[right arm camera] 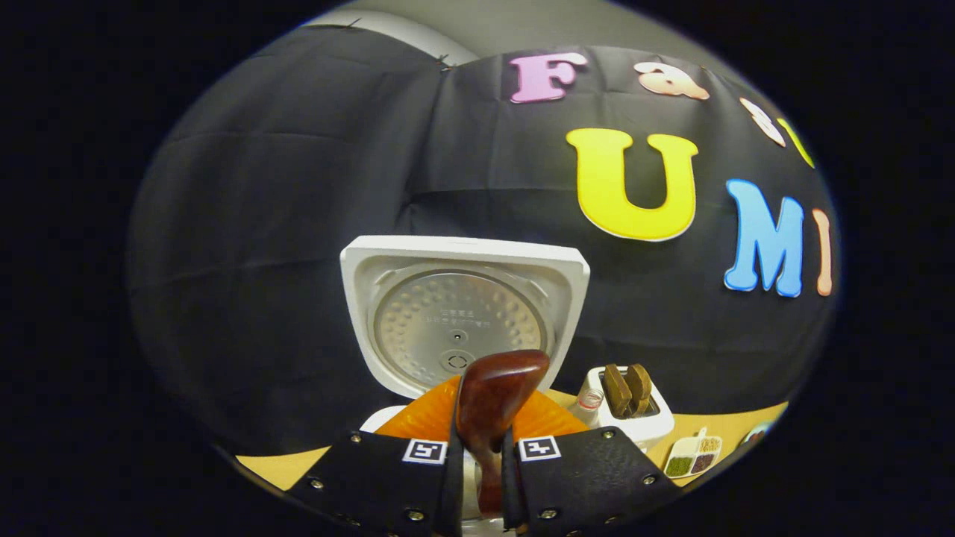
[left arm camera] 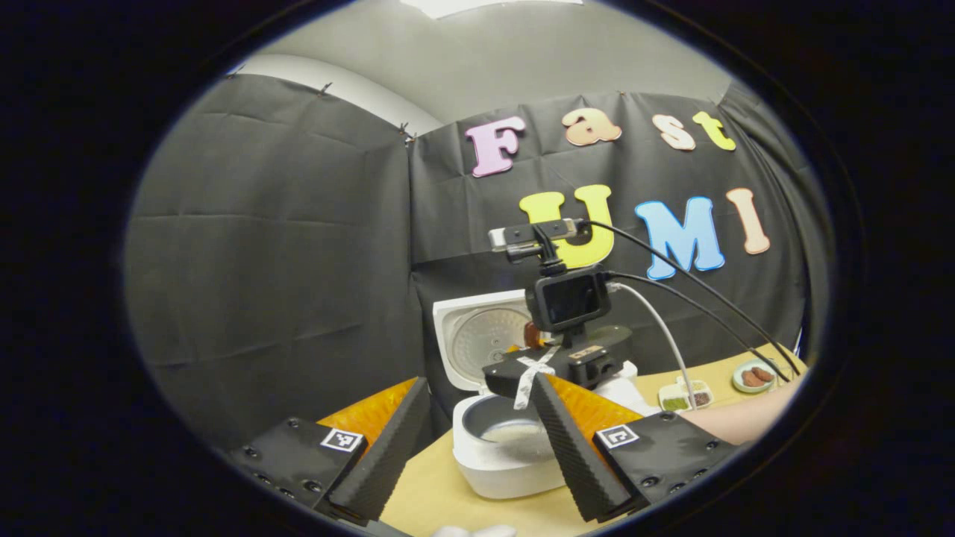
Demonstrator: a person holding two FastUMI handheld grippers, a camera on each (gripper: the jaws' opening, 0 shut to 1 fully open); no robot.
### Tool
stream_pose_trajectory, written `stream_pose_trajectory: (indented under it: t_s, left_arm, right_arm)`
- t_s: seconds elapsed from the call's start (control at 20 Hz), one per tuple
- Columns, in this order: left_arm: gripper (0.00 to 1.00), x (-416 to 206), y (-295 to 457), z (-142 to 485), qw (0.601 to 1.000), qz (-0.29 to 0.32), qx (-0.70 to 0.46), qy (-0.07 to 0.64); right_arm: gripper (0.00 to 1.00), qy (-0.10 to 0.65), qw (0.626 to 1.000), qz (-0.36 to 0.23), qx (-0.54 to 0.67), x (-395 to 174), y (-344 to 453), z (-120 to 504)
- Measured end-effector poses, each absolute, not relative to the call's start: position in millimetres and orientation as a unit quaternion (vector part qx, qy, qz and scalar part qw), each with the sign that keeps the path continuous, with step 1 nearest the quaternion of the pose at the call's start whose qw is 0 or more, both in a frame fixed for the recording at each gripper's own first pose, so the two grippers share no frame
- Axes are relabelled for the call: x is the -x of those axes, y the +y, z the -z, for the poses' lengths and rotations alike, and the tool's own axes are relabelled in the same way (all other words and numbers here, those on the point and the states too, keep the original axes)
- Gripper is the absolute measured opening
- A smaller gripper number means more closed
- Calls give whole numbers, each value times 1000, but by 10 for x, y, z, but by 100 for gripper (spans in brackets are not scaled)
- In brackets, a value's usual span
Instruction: Close the left gripper, press the button to open the rice cooker; take a wooden spoon from the chopstick holder with the right hand, scoop a spoonful of rice and pour it into the rice cooker, then put the wooden spoon back into the chopstick holder.
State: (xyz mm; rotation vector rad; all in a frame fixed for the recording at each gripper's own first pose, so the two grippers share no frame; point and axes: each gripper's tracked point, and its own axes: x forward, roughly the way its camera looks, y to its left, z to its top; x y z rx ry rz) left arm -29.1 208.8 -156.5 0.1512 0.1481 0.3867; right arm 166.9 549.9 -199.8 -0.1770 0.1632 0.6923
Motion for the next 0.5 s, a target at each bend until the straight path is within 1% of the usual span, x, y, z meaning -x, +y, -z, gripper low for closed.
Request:
stream_pose_trajectory:
  t_s: [0.2, 0.3, 0.4, 0.5]
  left_arm:
    - [99, 277, 2082, 1536, 976, -189, -75, 71]
    - [99, 290, 2073, 1546, 977, -188, -76, 70]
    - [99, 287, 2070, 1527, 977, -187, -78, 69]
    - [99, 295, 2069, 1521, 977, -187, -78, 68]
  right_arm:
    - [21, 70, 928, -344, 128, -1673, 5517, 2073]
    - [21, 70, 925, -350, 129, -1655, 5535, 2051]
    - [21, 82, 926, -353, 105, -1657, 5526, 2052]
    - [21, 118, 925, -359, 35, -1652, 5545, 2012]
